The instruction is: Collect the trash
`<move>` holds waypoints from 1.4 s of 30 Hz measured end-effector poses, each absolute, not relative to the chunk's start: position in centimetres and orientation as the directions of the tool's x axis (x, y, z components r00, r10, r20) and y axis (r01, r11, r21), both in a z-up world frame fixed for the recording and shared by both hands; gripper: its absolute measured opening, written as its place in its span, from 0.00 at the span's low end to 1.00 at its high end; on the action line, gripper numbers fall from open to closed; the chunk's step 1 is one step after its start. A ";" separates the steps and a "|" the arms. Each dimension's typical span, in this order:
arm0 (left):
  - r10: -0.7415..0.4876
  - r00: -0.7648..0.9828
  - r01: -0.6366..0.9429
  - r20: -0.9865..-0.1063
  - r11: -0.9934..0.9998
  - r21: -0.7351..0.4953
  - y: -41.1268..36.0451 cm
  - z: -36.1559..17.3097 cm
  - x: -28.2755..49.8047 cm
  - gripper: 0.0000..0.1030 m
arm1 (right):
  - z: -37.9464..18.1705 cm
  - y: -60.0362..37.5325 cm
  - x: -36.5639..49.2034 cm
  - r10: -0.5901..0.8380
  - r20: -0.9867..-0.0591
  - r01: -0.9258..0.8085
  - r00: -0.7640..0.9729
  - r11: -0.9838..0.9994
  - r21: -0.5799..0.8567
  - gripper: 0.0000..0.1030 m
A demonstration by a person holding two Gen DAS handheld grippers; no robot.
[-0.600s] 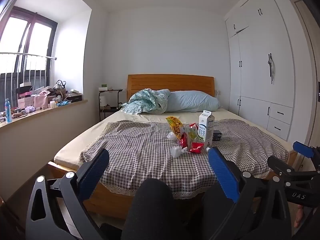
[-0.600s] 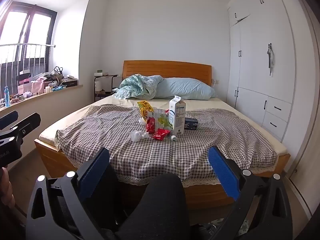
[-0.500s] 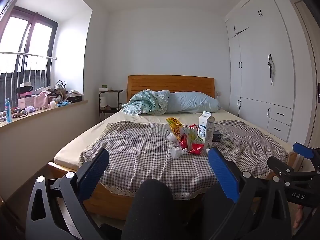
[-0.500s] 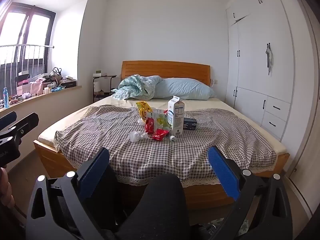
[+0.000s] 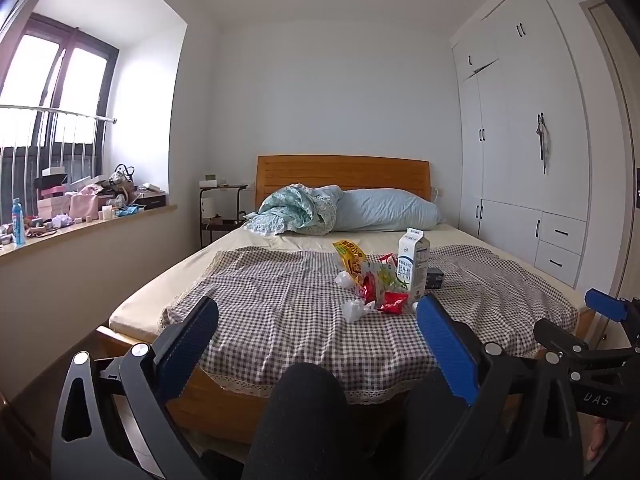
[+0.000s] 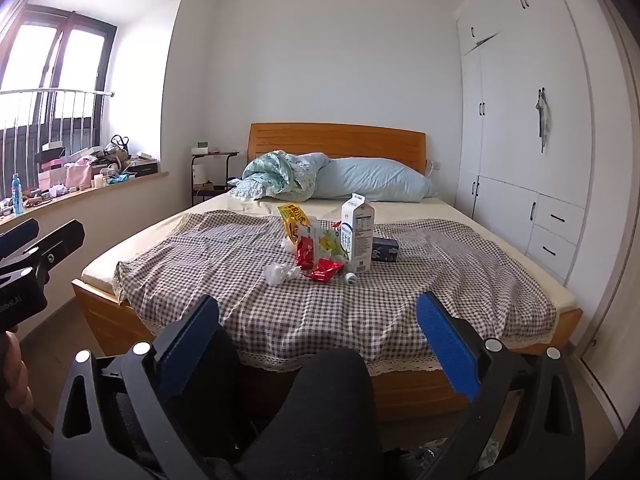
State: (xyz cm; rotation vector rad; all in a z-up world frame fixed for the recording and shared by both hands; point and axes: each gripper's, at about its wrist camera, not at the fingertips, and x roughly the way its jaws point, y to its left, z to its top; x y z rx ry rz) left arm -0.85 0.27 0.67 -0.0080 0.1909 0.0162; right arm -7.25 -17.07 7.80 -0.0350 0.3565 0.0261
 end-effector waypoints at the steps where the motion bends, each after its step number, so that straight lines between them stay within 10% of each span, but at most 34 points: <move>1: 0.016 0.982 -0.017 -0.187 1.000 -0.007 0.3 0.8 -1.0 0.93 | 7.8 -17.1 -7.2 0.018 -0.350 -0.031 0.937 0.999 -0.030 0.92; 42: 0.008 0.984 -0.004 -0.177 1.000 0.018 -0.3 1.1 -1.4 0.93 | 7.8 -16.8 -7.4 0.020 -0.344 -0.034 0.939 0.999 -0.037 0.92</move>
